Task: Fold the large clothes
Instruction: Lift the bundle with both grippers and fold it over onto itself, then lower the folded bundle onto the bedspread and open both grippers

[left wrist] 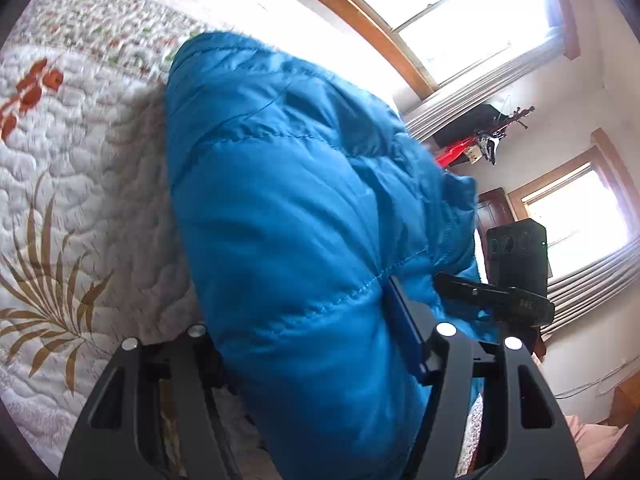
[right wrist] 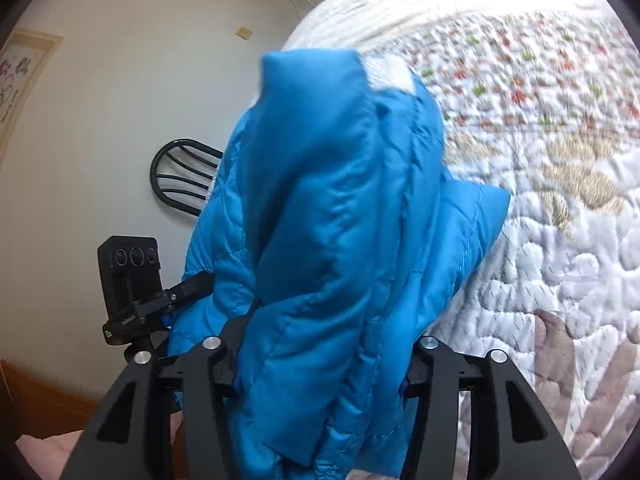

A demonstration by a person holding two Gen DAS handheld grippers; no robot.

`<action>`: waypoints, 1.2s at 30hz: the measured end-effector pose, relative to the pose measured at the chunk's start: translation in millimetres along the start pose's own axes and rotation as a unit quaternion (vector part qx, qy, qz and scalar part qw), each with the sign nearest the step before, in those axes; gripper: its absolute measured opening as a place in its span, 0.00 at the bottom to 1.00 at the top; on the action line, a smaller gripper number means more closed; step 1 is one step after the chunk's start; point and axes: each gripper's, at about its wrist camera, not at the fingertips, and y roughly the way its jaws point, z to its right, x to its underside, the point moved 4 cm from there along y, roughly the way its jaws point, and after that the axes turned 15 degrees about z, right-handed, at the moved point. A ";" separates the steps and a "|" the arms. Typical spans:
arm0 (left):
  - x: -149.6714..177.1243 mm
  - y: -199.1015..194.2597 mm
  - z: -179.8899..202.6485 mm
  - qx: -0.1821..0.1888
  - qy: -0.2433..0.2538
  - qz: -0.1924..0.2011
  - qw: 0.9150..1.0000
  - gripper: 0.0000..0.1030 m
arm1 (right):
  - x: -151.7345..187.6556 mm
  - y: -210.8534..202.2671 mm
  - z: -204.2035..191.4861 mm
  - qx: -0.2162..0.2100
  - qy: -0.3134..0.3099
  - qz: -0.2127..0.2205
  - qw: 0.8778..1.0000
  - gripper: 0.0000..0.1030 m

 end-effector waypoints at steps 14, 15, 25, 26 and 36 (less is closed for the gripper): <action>8.2 -19.7 1.2 -0.036 0.000 -0.002 0.999 0.78 | -2.0 -22.7 -8.1 0.050 -0.030 0.021 0.998 0.79; 11.0 -24.6 2.9 -0.040 0.004 -0.001 0.999 0.78 | 1.9 -29.1 -11.4 0.055 -0.036 0.021 0.998 0.79; 54.3 -52.0 8.7 -0.066 0.032 0.003 0.997 0.80 | 32.2 -47.4 21.6 0.096 -0.027 0.024 0.995 0.78; 57.5 -49.4 5.1 -0.069 0.028 0.000 0.997 0.80 | 35.8 -43.4 25.6 0.106 -0.034 0.021 0.994 0.78; 55.4 -52.2 10.6 -0.118 0.033 -0.003 0.992 0.80 | 39.9 -40.8 17.8 0.136 -0.039 0.023 0.990 0.79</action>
